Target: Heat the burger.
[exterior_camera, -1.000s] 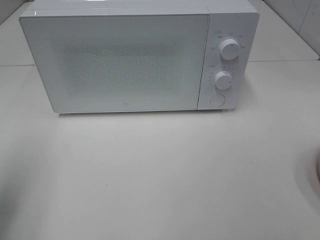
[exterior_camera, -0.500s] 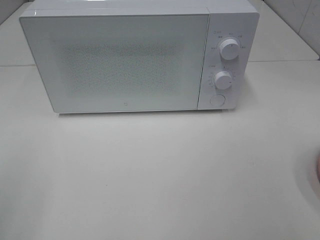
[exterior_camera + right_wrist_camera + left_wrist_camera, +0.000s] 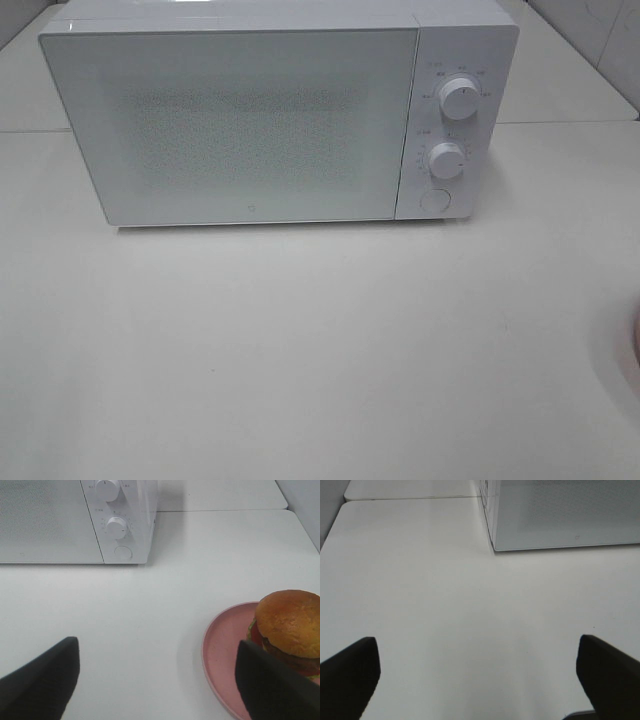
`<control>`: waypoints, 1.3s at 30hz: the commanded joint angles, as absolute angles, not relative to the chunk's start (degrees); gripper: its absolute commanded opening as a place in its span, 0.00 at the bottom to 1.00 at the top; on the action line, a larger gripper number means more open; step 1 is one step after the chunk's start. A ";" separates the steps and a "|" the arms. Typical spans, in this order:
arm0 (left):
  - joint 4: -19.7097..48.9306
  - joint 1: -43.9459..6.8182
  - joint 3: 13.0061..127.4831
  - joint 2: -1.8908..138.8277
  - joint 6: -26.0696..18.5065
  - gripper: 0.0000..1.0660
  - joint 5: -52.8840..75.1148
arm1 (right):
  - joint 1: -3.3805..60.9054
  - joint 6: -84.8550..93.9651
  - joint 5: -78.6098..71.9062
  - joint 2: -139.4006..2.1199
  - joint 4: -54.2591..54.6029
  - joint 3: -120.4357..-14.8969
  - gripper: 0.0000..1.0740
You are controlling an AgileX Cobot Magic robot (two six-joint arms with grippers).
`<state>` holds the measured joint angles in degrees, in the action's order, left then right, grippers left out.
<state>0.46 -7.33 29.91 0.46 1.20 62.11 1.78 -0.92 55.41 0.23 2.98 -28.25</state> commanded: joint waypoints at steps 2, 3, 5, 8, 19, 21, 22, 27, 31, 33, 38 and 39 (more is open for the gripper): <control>1.83 -7.22 29.62 -1.55 1.15 0.94 61.36 | 1.43 -1.09 54.89 2.01 2.92 -28.07 0.71; 1.83 -7.22 29.62 -1.55 1.15 0.94 61.36 | 1.43 -1.09 54.89 2.01 2.92 -28.07 0.71; 1.83 -7.22 29.62 -1.55 1.15 0.94 61.36 | 1.43 -1.15 54.89 2.01 2.92 -28.07 0.71; 1.78 -6.36 29.62 -1.55 1.15 0.94 61.36 | 1.43 -1.15 54.89 2.01 2.92 -28.07 0.71; 2.06 1.83 29.62 -1.55 1.15 0.94 61.36 | 1.43 -1.09 54.89 2.01 2.92 -28.07 0.71; 2.06 2.01 29.62 -1.55 1.15 0.94 61.36 | 1.43 -1.09 54.89 2.01 2.92 -28.07 0.71; 2.06 2.06 29.62 -1.55 1.15 0.94 61.36 | 1.43 -1.09 54.89 2.01 2.92 -28.07 0.71; 2.01 2.06 29.62 -1.55 1.15 0.94 61.36 | 1.43 -1.15 54.89 2.01 2.92 -28.07 0.71; 2.01 2.06 29.62 -1.20 1.15 0.94 61.36 | 1.43 -1.15 54.89 2.01 2.92 -28.07 0.71; 2.01 2.06 29.62 -1.03 1.15 0.94 61.36 | 1.43 -1.15 54.89 2.01 2.92 -28.07 0.71; 2.01 2.06 29.62 -0.86 1.15 0.94 61.36 | 1.43 -1.15 54.89 2.01 2.92 -28.07 0.71; 2.01 2.06 29.62 -0.86 1.15 0.94 61.36 | 1.43 -1.15 54.89 2.01 2.92 -28.07 0.71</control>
